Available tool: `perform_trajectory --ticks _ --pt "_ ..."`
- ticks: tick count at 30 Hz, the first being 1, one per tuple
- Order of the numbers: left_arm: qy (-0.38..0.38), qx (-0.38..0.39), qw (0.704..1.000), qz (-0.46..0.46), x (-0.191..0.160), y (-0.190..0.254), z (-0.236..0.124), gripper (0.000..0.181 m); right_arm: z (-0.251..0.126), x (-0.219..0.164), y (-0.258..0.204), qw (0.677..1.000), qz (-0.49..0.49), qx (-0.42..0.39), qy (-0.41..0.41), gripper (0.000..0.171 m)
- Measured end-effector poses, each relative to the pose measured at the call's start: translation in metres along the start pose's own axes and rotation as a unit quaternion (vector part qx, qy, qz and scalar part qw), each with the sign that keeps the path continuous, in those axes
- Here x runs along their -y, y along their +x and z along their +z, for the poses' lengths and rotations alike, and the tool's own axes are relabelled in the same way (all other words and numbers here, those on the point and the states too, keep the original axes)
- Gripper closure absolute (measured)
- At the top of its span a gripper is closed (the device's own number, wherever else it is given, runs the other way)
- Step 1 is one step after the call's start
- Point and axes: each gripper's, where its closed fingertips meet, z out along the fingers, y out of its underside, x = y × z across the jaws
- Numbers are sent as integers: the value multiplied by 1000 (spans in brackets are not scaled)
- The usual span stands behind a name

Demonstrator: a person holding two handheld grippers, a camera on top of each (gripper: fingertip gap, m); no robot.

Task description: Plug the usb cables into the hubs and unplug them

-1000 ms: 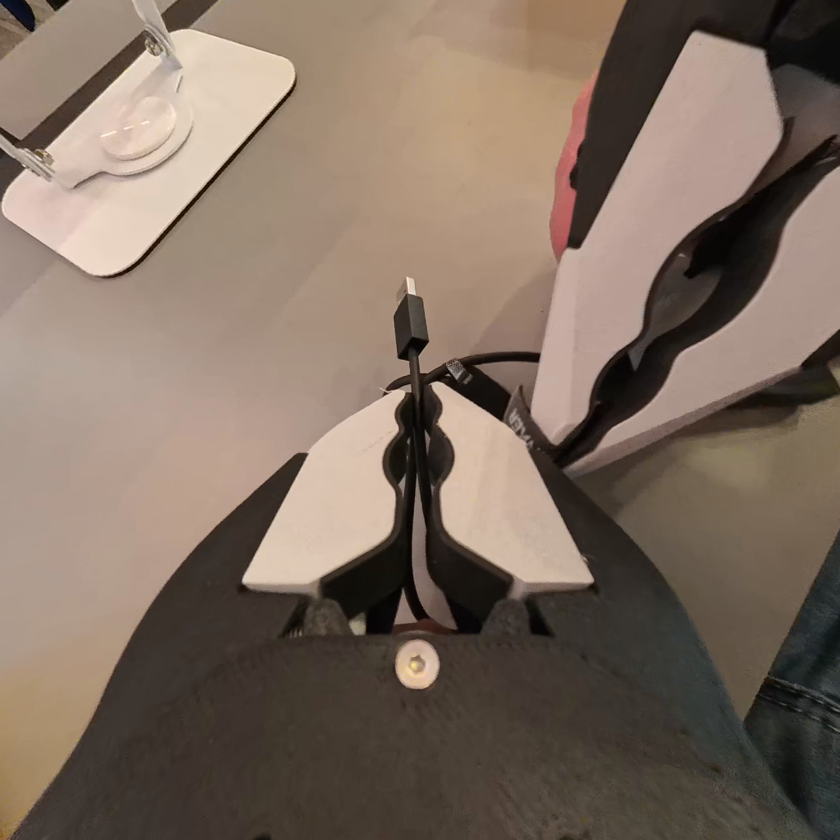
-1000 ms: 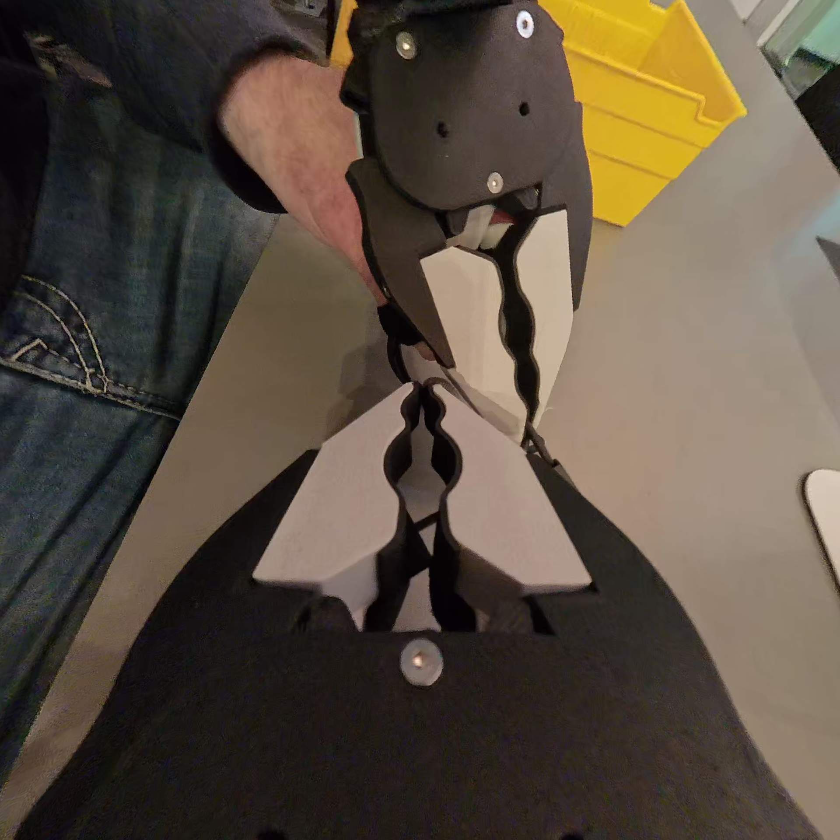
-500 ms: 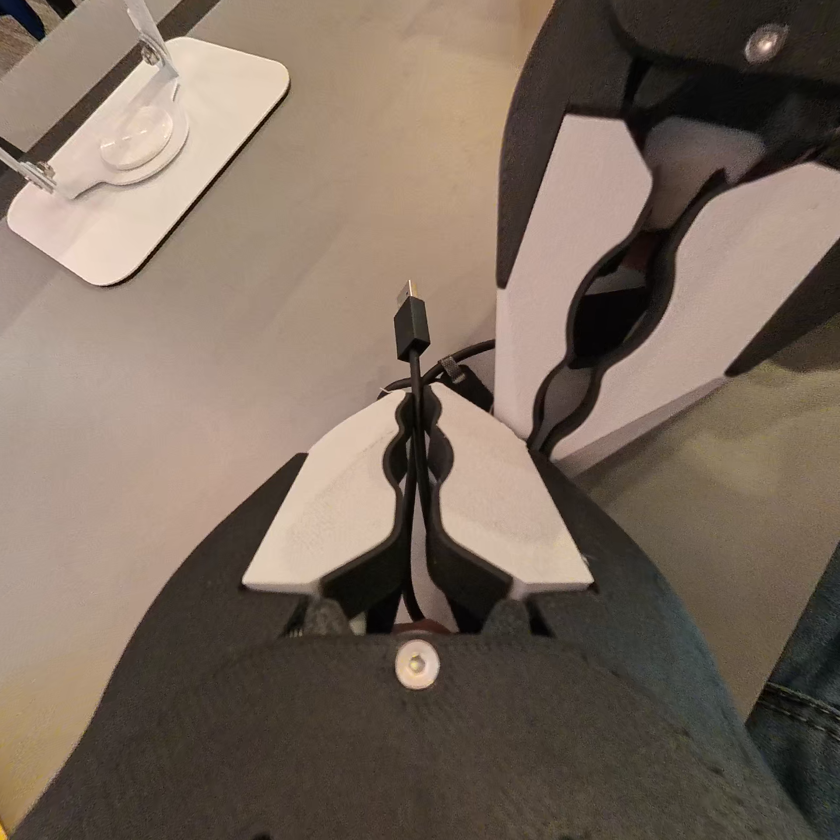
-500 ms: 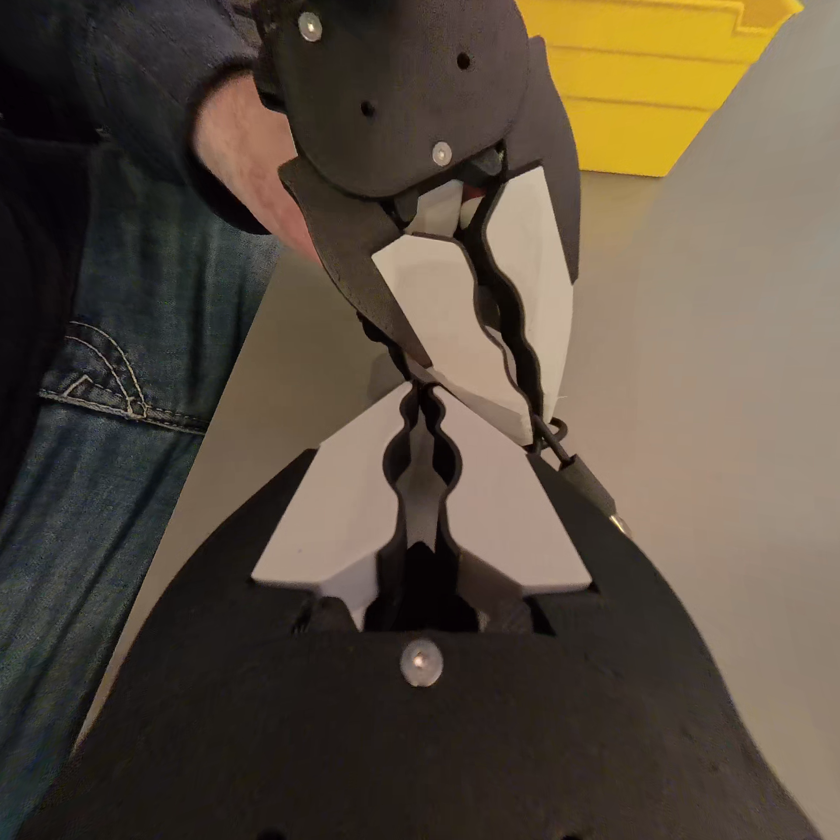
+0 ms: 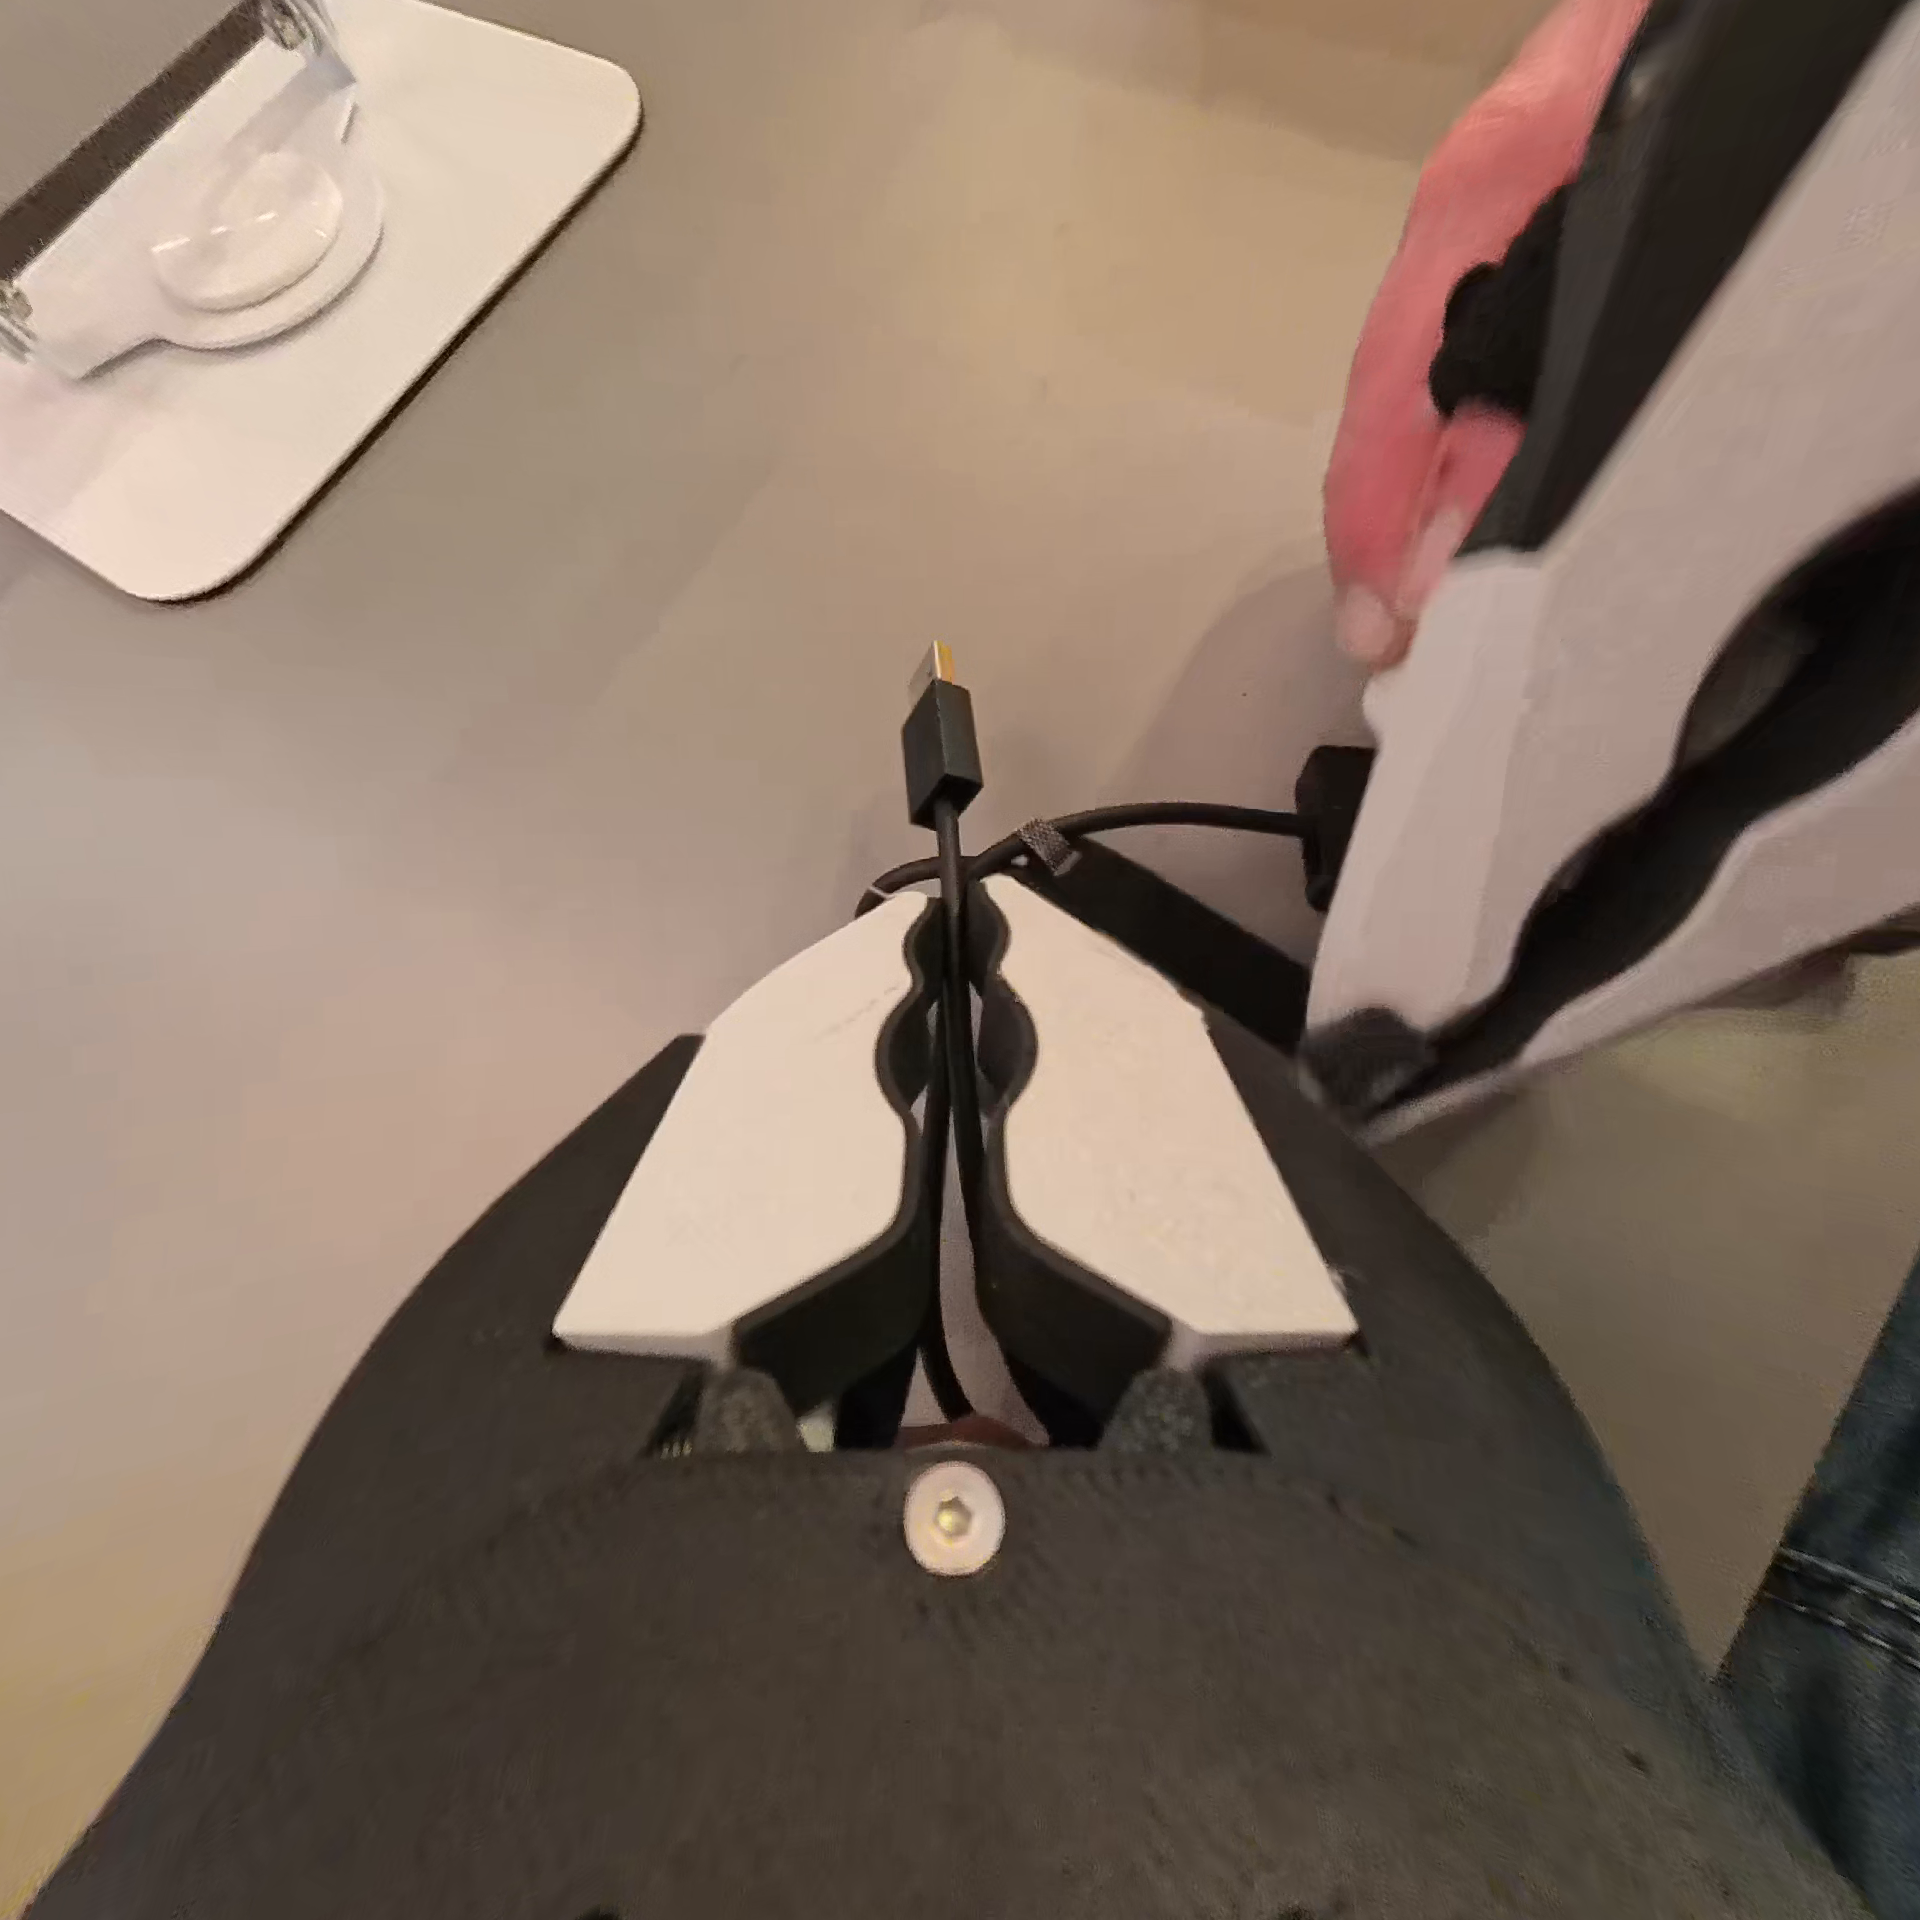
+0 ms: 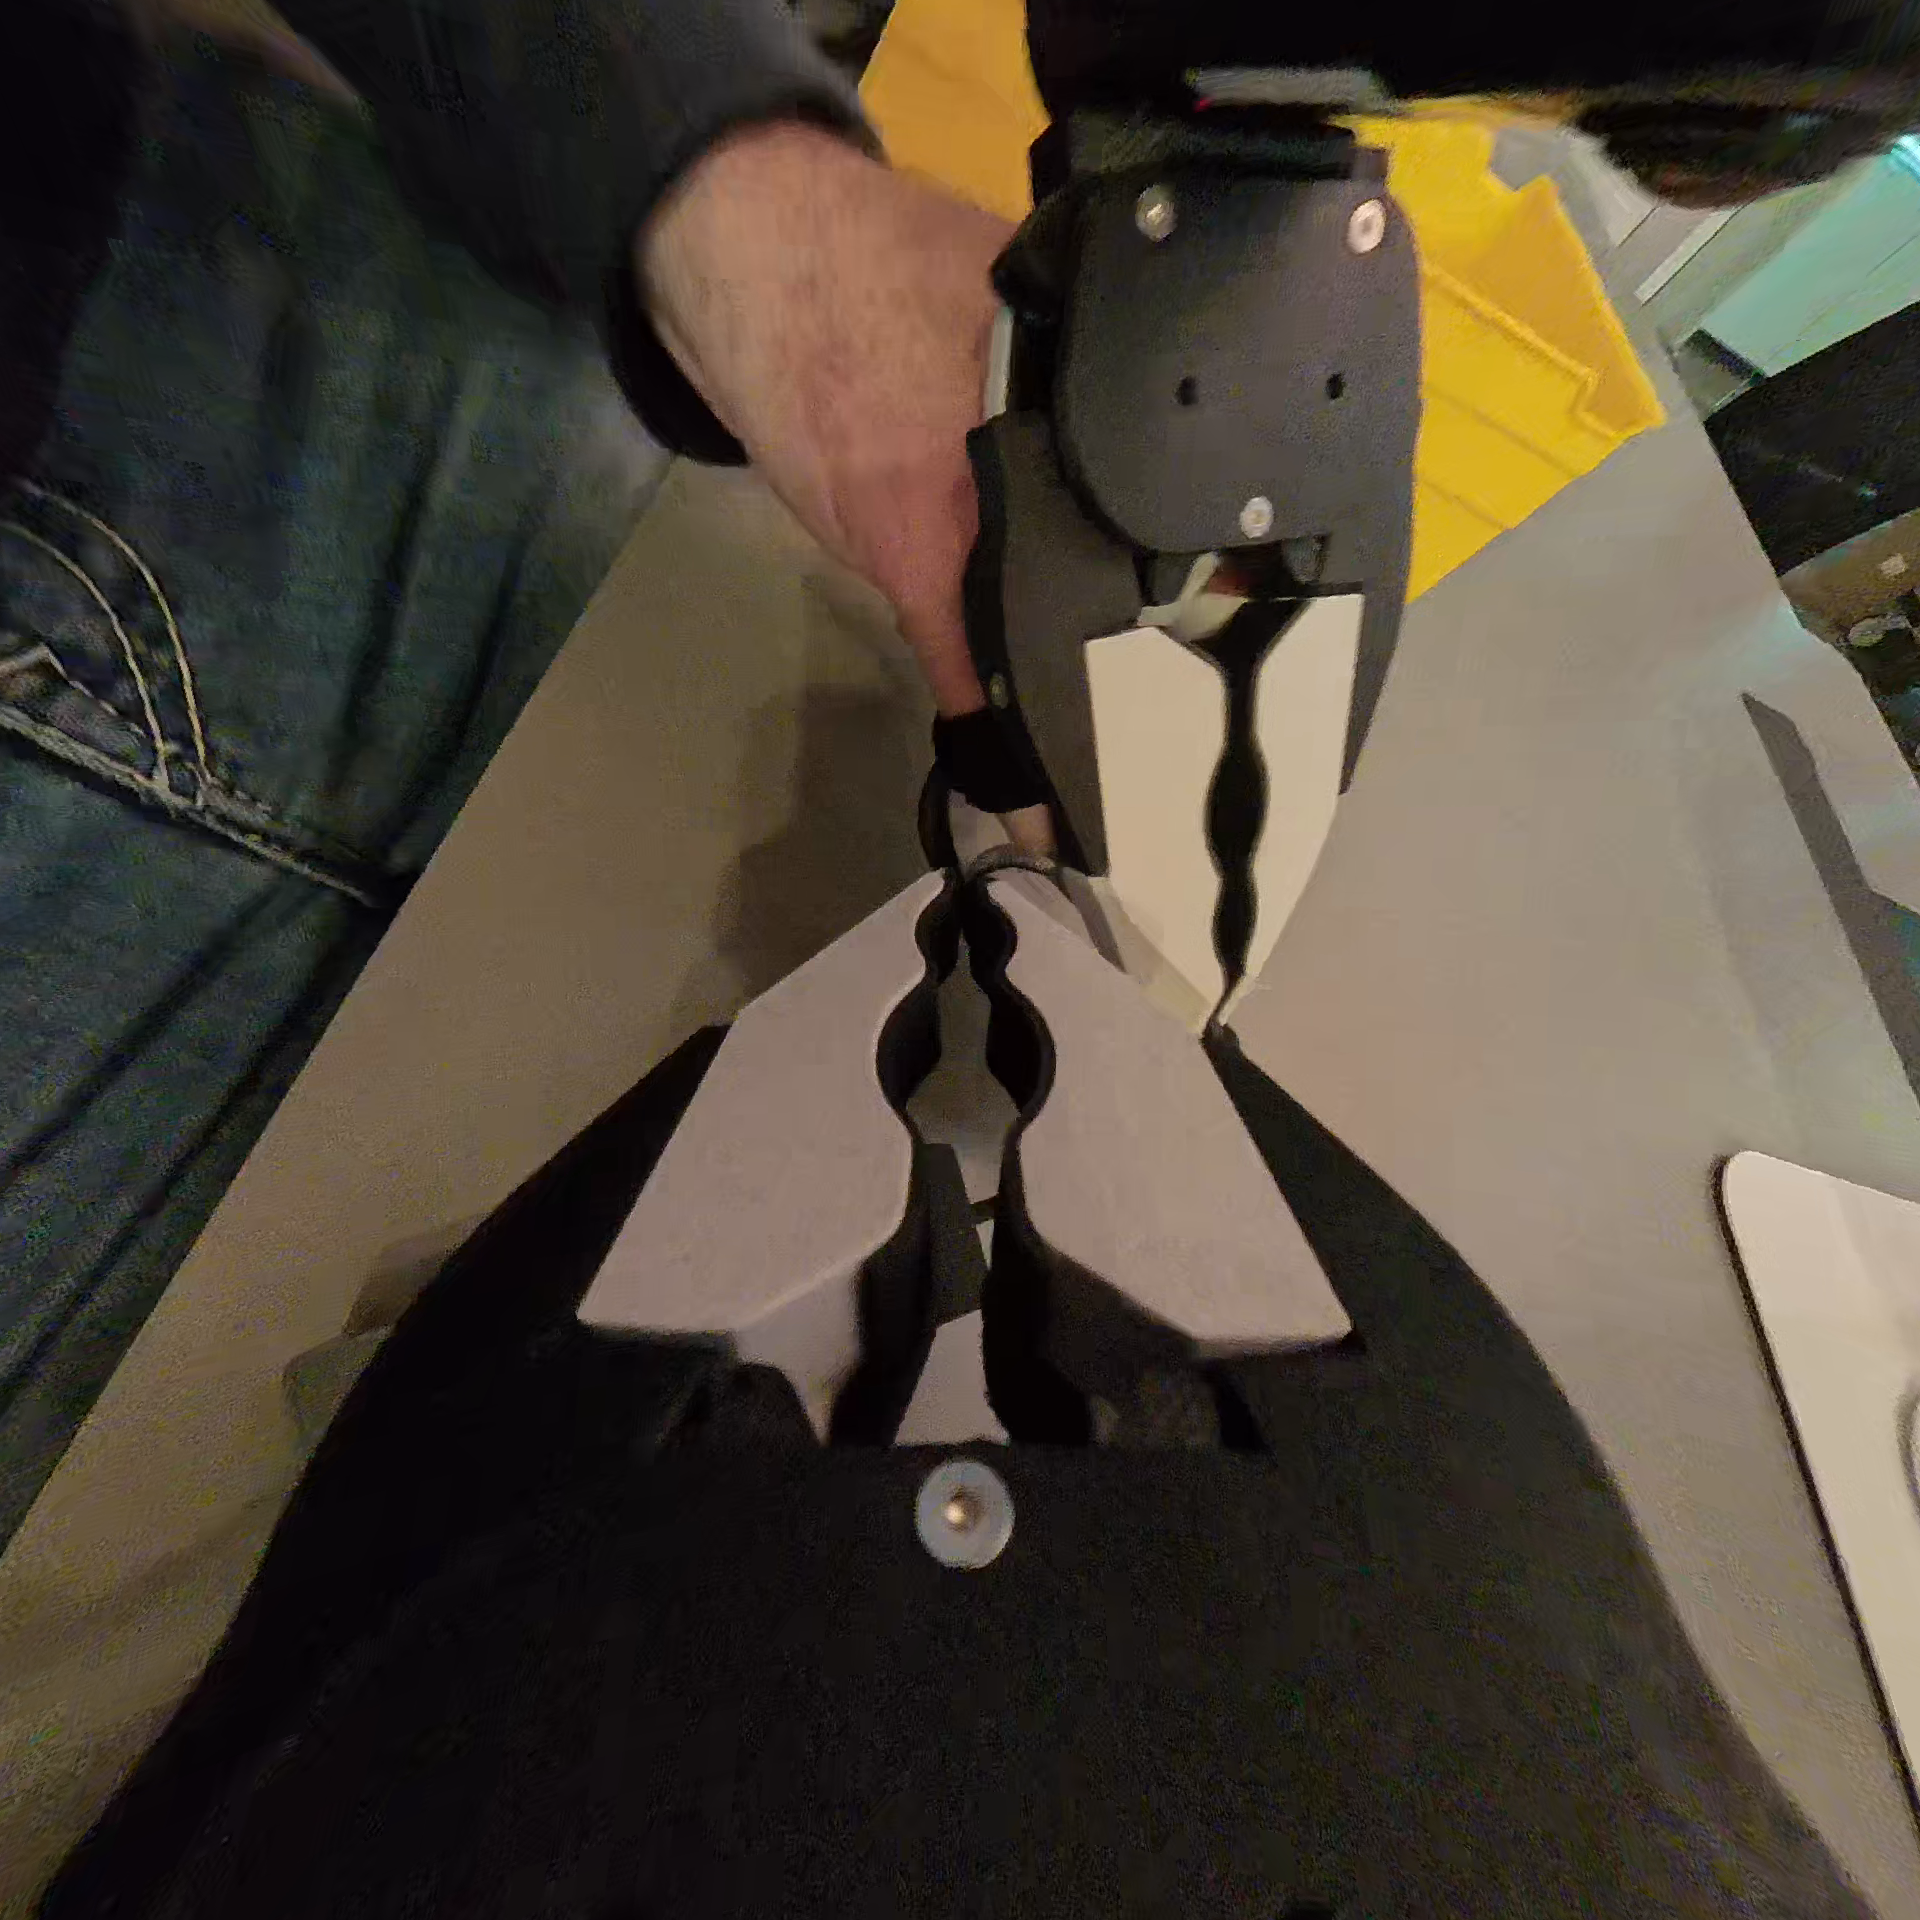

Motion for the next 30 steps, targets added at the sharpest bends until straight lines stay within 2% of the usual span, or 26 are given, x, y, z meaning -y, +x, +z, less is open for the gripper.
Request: perform_trajectory --ticks 3,7,13,17,19,21,22,25,30 --pt "2 -10 1000 5 1 2 -1 178 -16 11 17 996 65 8 57 171" --pt "7 -28 999 17 5 6 -5 178 -15 -4 21 995 91 38 30 171" --pt "-5 -57 998 25 1 9 -22 160 -19 -7 30 991 121 42 36 171" --pt "-52 -66 996 22 -10 10 -33 122 -23 -10 33 988 141 47 46 171" --pt "-82 -65 994 29 -19 13 -36 108 -24 -11 34 988 144 47 44 171" --pt "-99 -73 992 27 -26 17 -34 102 -24 -7 34 985 153 55 56 171" --pt "-107 -80 991 25 -29 21 -31 103 -25 -5 35 983 161 60 63 171" --pt "-135 -77 987 43 -41 29 -22 123 -22 -4 38 980 173 68 66 171" --pt "-129 -84 987 44 -47 34 -12 146 -15 4 36 977 178 96 74 171"
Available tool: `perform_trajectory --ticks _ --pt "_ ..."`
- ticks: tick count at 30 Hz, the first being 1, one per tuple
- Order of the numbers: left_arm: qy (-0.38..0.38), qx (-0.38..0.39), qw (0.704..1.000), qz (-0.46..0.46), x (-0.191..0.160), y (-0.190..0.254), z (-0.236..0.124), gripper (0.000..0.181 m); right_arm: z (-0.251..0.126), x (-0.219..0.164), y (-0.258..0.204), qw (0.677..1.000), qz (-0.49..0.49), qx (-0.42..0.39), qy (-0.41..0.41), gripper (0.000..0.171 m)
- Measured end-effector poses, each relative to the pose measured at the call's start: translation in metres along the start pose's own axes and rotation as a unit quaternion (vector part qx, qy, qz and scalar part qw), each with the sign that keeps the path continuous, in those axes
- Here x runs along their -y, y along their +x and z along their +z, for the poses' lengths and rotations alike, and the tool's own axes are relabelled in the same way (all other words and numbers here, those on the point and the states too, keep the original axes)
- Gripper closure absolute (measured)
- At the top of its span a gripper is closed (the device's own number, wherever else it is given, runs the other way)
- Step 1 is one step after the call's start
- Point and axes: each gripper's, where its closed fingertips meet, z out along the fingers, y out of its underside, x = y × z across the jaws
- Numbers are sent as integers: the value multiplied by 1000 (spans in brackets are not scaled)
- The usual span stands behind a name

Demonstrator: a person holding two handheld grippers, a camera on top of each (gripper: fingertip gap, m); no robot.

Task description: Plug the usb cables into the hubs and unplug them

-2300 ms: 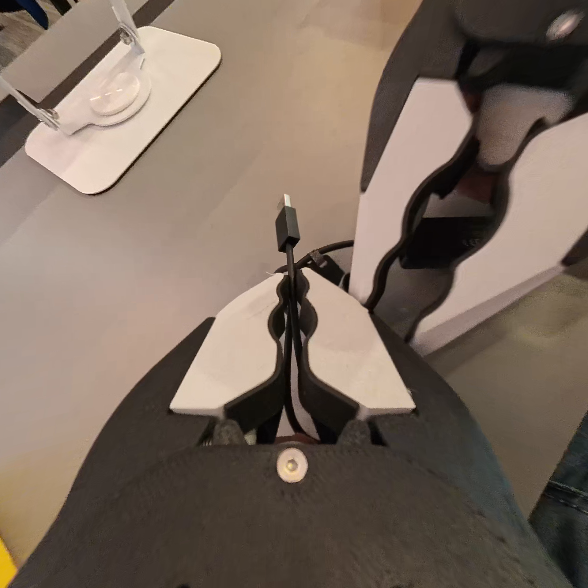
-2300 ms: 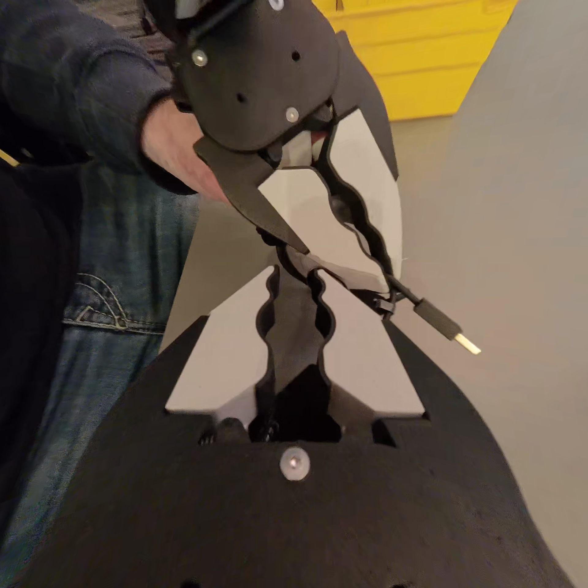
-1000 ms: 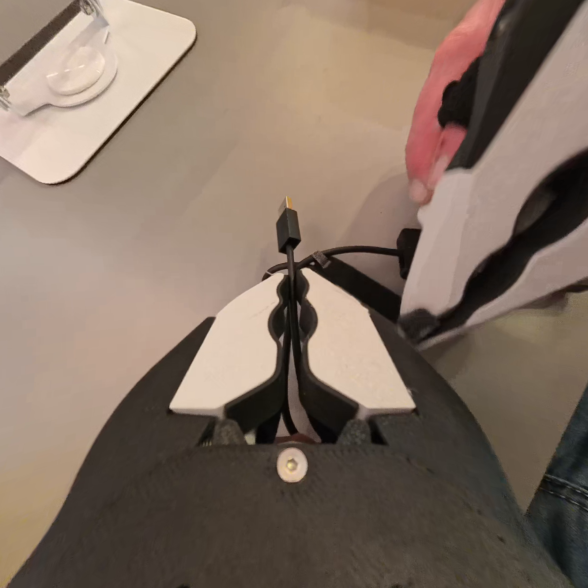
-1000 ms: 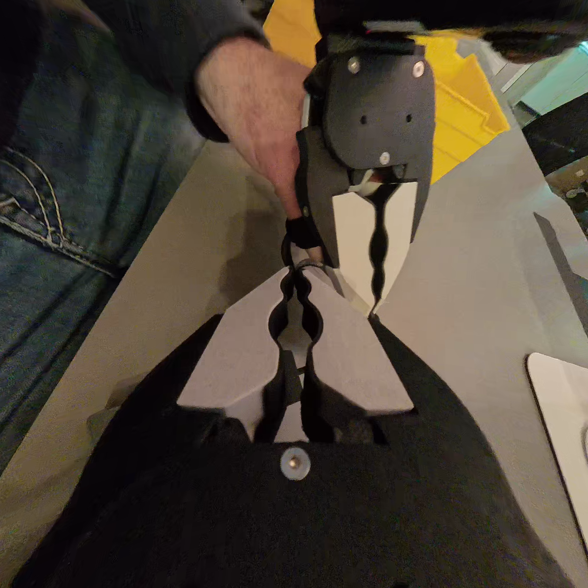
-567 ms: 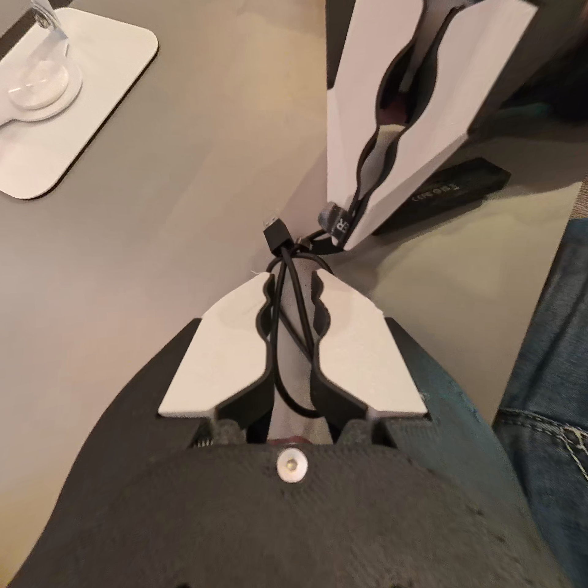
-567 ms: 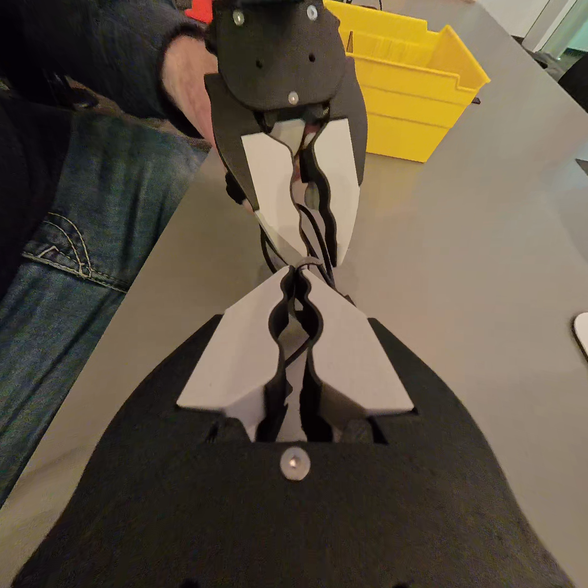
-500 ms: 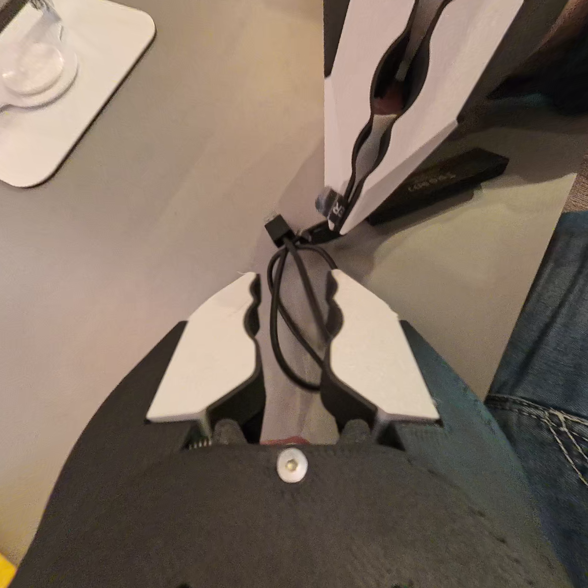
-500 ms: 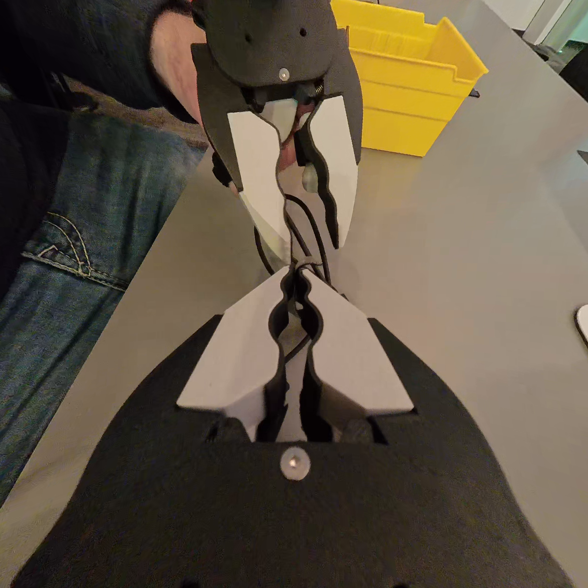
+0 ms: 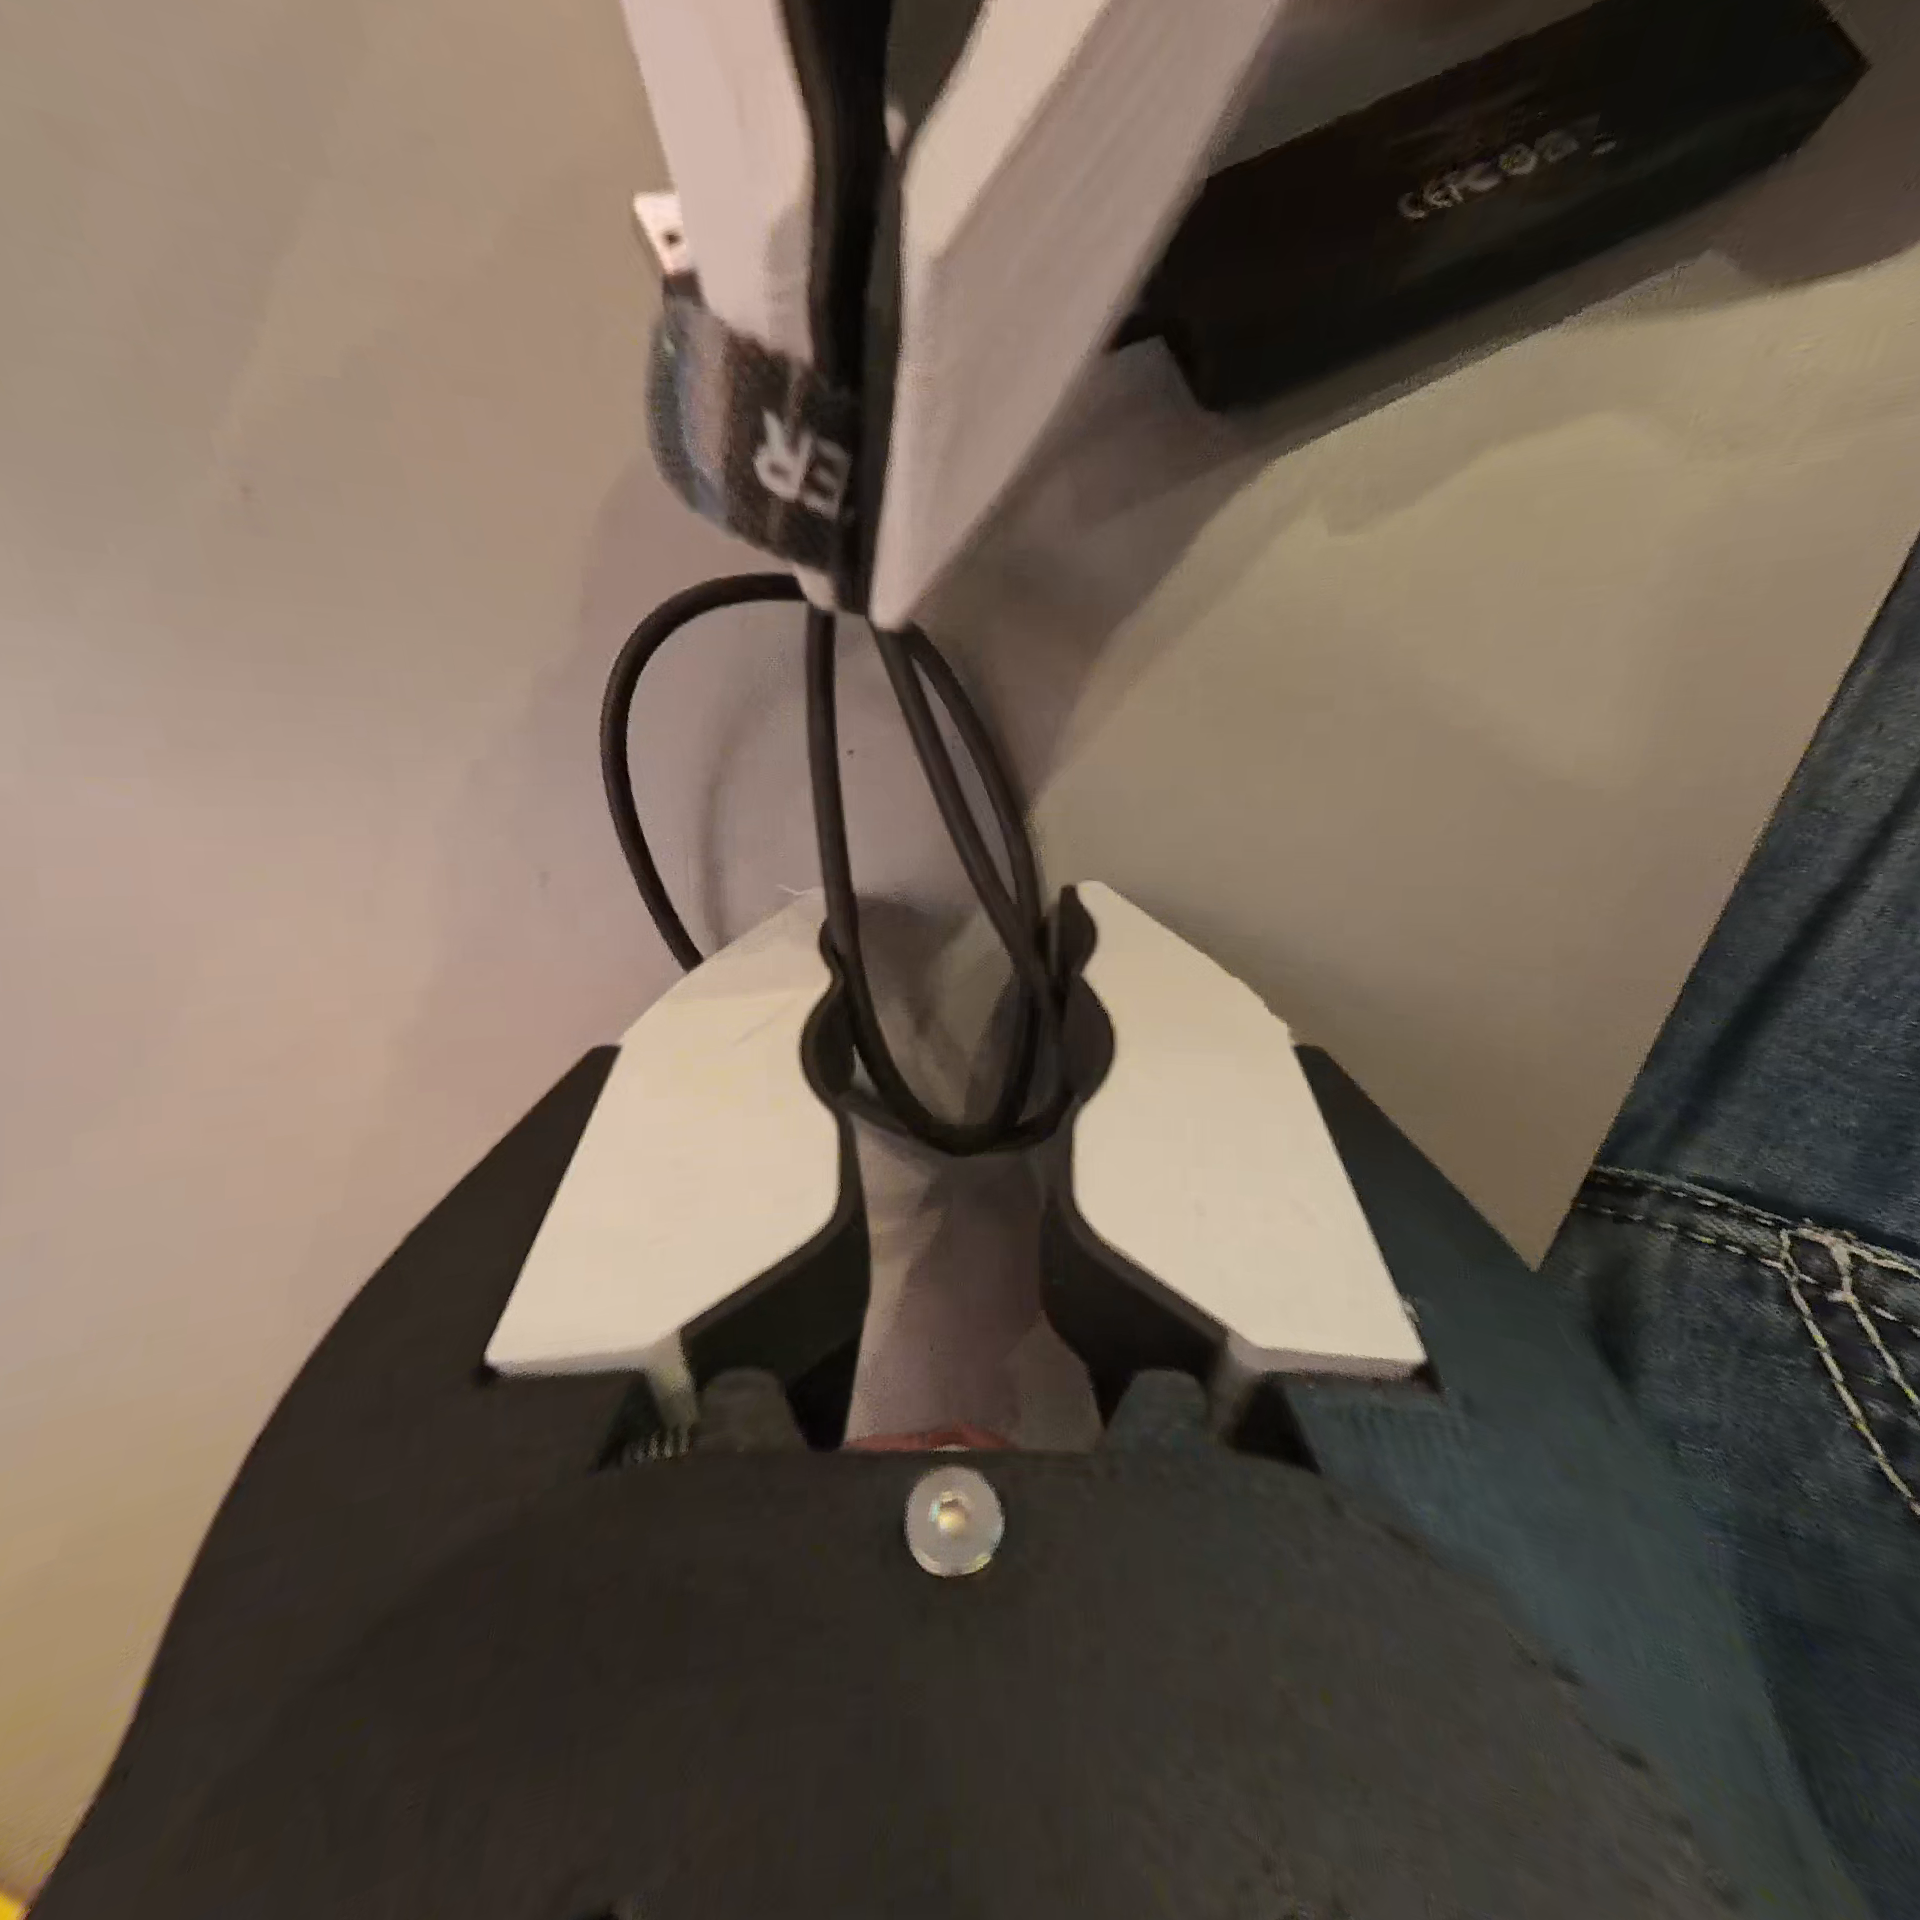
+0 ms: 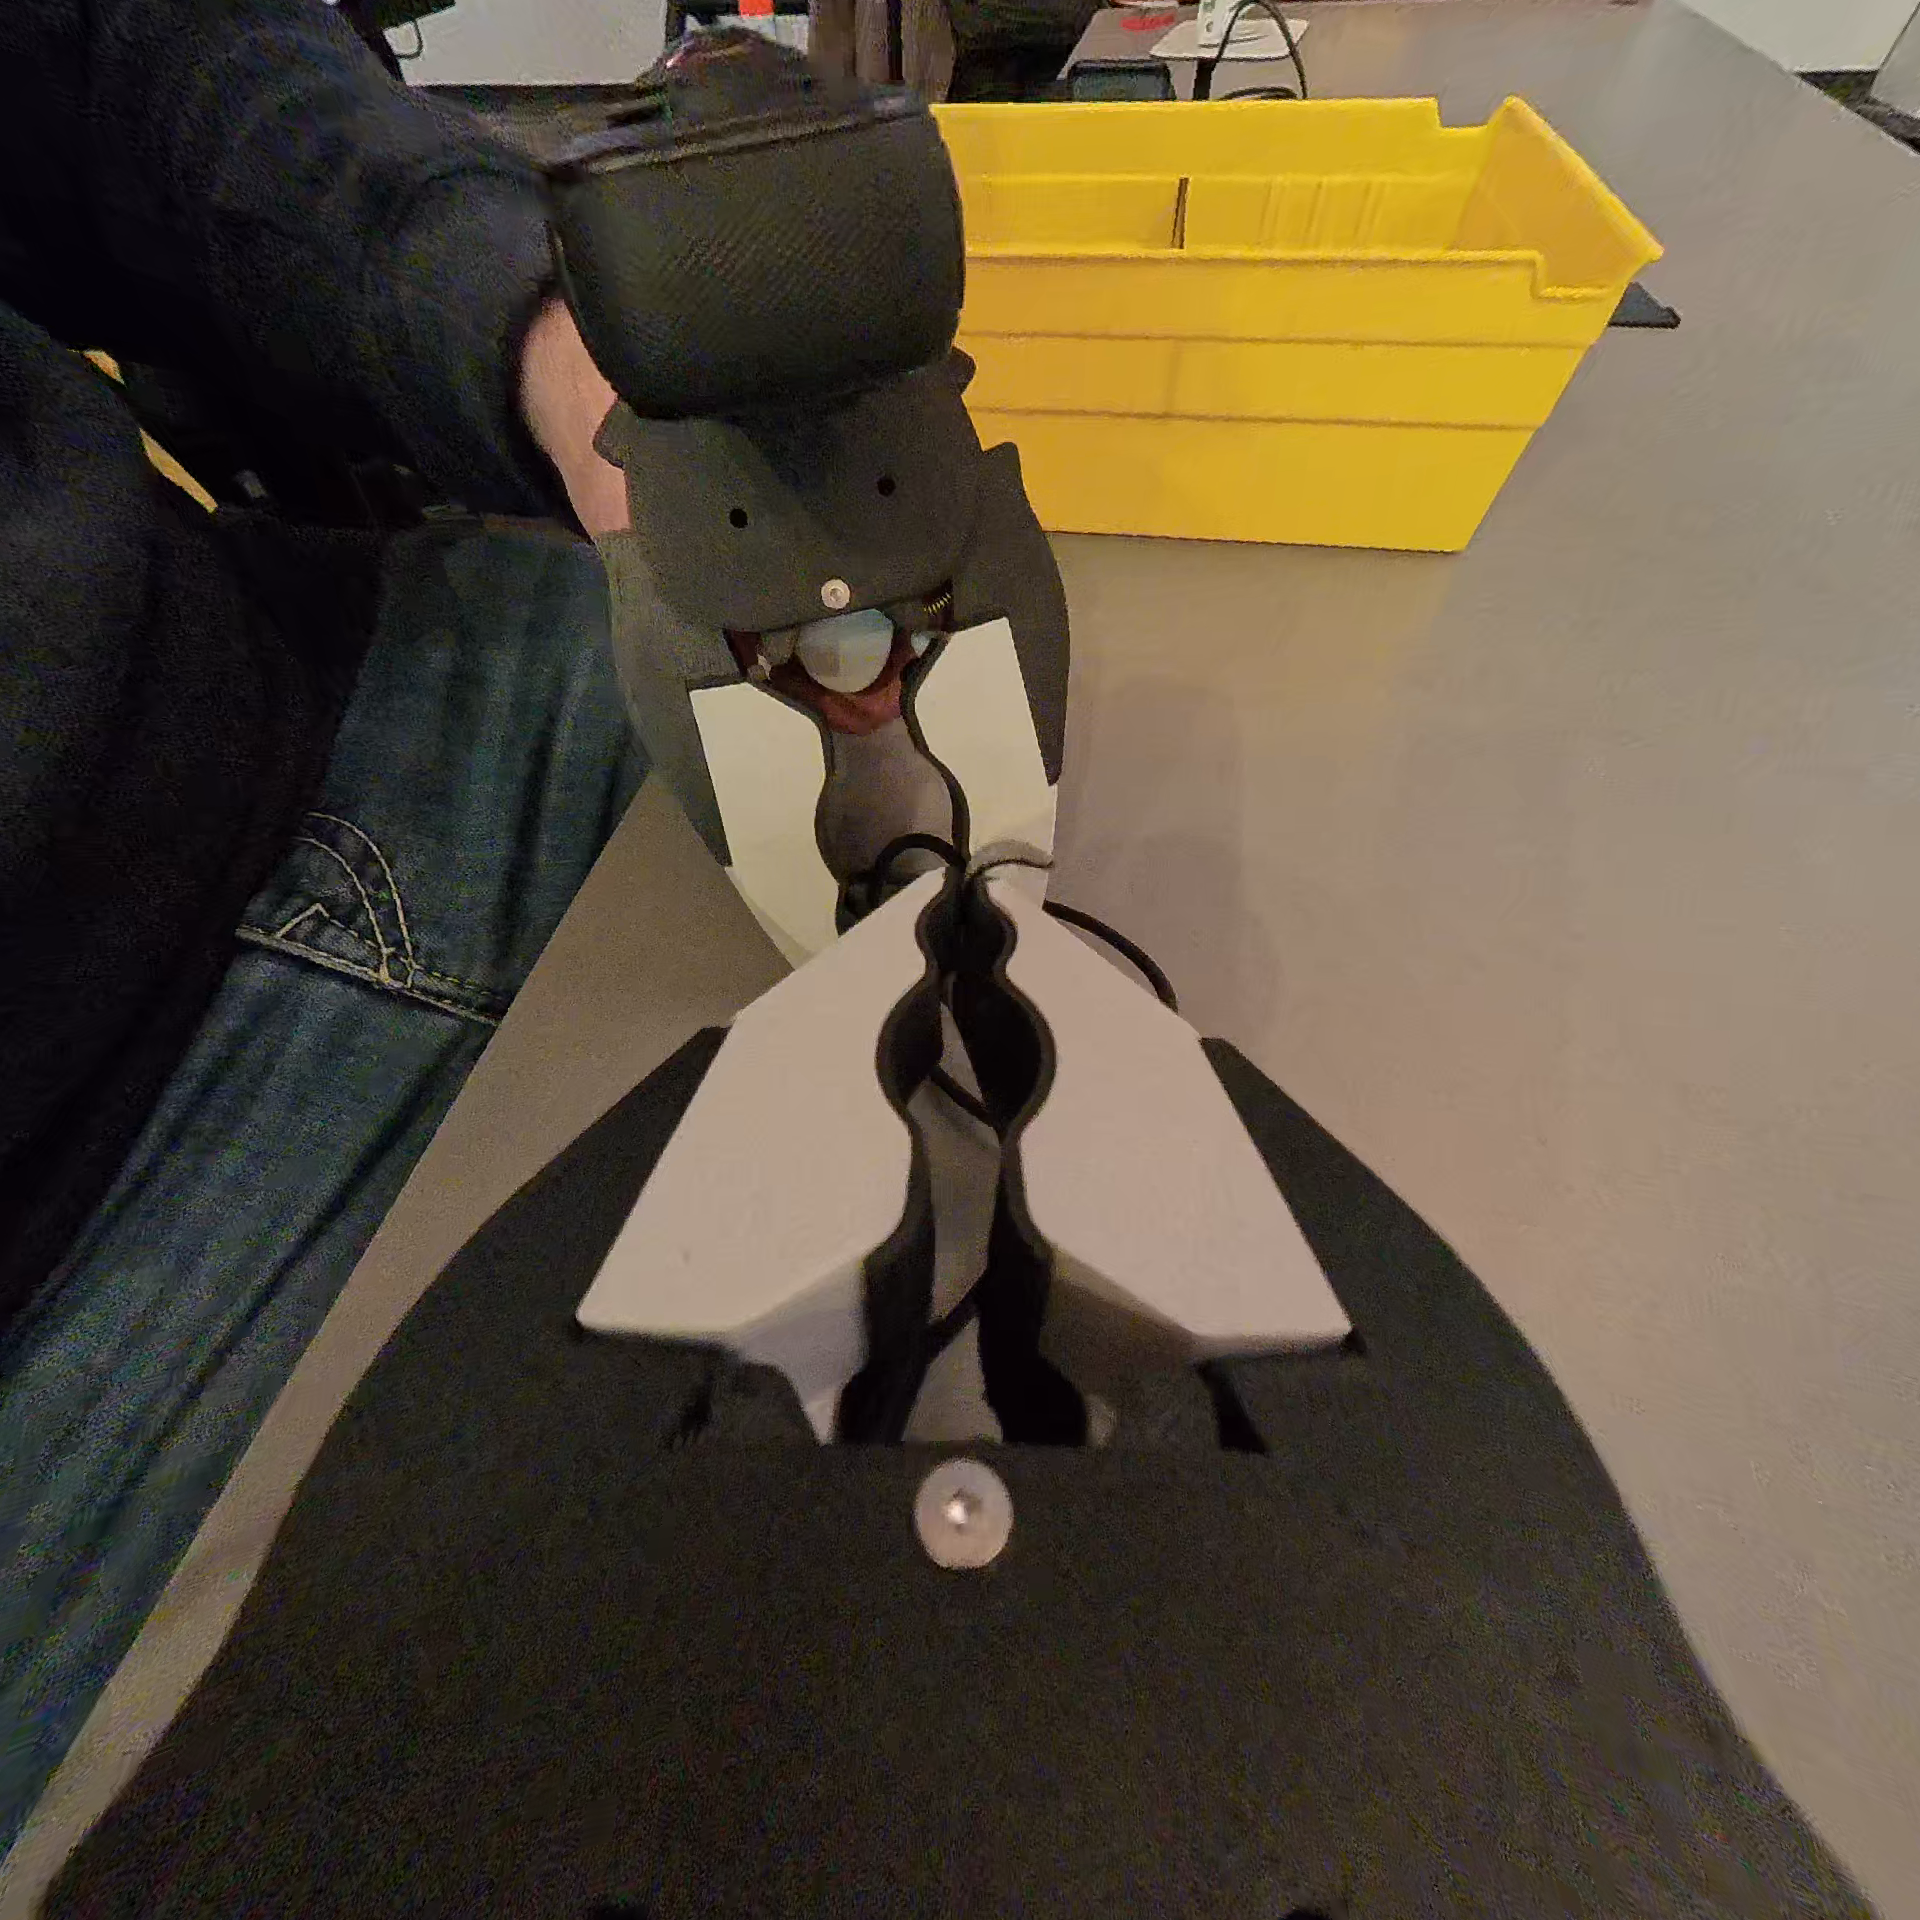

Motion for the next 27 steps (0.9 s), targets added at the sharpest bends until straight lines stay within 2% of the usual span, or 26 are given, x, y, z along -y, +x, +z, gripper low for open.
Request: perform_trajectory --ticks 5,7,10,11,14,16,20,24,27 --pt "11 -6 1000 5 2 -1 2 160 14 6 -14 998 5 55 8 171" --pt "21 -10 1000 -2 3 -2 3 162 12 16 -18 996 18 77 33 171" --pt "31 -1 1000 -1 5 -8 0 158 9 12 -11 996 27 76 26 171" --pt "38 11 999 3 7 -12 -3 154 7 10 -8 996 33 73 29 171" --pt "41 58 997 -5 8 -25 -12 117 4 4 -4 997 40 66 30 171" --pt "21 89 996 -7 2 -32 -12 98 4 2 -4 997 41 67 27 171" --pt "-20 71 997 -32 -6 -28 -4 87 7 0 -6 996 42 69 25 171" --pt "-21 26 997 -69 -5 -25 1 105 9 6 -9 995 43 83 38 171" --pt "-10 27 997 -77 -6 -32 0 132 9 13 -13 993 48 98 51 171"
